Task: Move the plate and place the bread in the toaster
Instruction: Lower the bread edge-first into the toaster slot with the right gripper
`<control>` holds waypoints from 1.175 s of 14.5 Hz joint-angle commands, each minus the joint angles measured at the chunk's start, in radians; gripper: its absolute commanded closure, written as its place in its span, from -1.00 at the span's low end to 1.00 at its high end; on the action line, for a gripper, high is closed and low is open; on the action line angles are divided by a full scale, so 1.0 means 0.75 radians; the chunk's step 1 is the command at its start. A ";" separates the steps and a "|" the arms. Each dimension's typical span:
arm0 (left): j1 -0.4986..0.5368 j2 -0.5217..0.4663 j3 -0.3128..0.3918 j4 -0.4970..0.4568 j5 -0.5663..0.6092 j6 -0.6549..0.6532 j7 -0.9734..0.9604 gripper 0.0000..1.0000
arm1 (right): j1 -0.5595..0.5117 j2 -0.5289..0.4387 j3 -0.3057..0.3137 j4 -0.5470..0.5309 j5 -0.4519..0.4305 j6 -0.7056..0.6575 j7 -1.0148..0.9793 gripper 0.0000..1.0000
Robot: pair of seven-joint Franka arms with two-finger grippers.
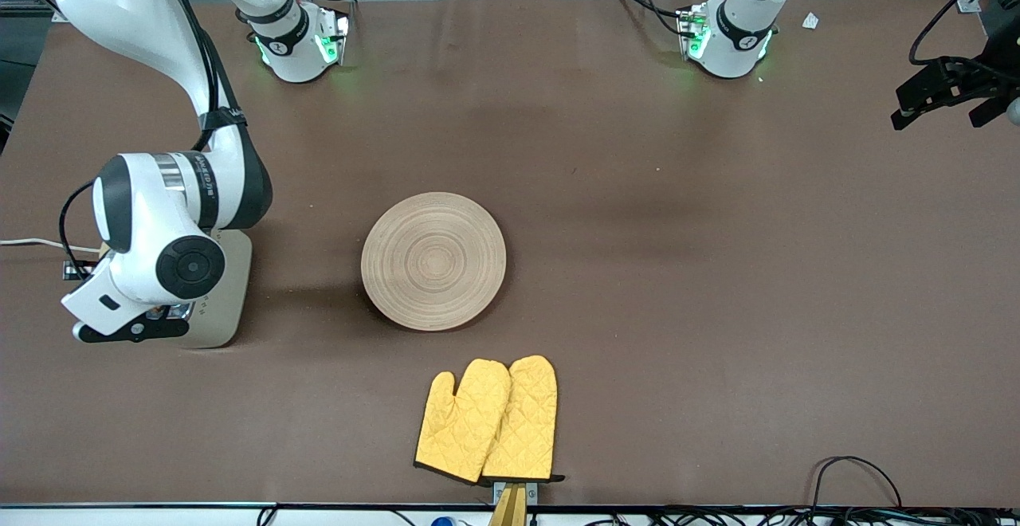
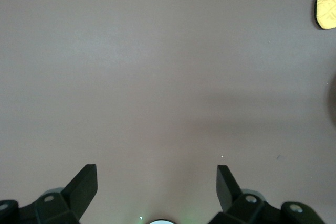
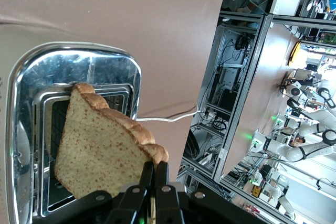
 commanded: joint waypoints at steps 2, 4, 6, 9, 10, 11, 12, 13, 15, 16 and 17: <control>0.000 -0.005 -0.004 0.003 0.003 -0.008 0.001 -1.00 | -0.017 -0.016 0.013 -0.092 -0.023 0.008 -0.007 0.99; 0.000 -0.005 -0.004 0.003 0.003 -0.008 0.003 -1.00 | -0.017 -0.020 0.015 -0.111 -0.019 -0.004 -0.011 0.99; 0.000 -0.007 -0.004 0.003 0.003 -0.012 0.005 -1.00 | -0.015 -0.034 0.015 -0.121 -0.017 -0.019 -0.078 0.99; 0.000 -0.005 -0.004 0.003 0.003 -0.012 0.009 -1.00 | -0.010 -0.063 0.015 -0.123 -0.017 -0.033 -0.130 0.99; 0.000 -0.005 -0.004 0.003 0.003 -0.012 0.009 -1.00 | -0.006 -0.065 0.017 -0.121 -0.017 -0.037 -0.154 0.99; 0.000 -0.005 -0.004 0.003 0.003 -0.012 0.009 -1.00 | -0.004 -0.073 0.017 -0.121 -0.019 -0.037 -0.169 0.99; 0.000 -0.005 -0.004 0.003 0.003 -0.012 0.007 -1.00 | -0.004 -0.079 0.017 -0.119 -0.021 -0.037 -0.175 0.99; 0.000 -0.005 -0.004 0.003 0.003 -0.012 0.007 -1.00 | -0.004 -0.083 0.017 -0.119 -0.021 -0.039 -0.175 0.99; 0.000 -0.005 -0.004 0.003 0.003 -0.012 0.005 -1.00 | -0.002 -0.094 0.017 -0.117 -0.023 -0.047 -0.203 0.99; 0.000 -0.005 -0.004 0.003 0.003 -0.012 0.005 -1.00 | -0.002 -0.096 0.019 -0.119 -0.021 -0.047 -0.216 0.99; 0.000 -0.005 -0.004 0.003 0.003 -0.012 0.005 -1.00 | -0.002 -0.098 0.019 -0.119 -0.021 -0.049 -0.224 0.99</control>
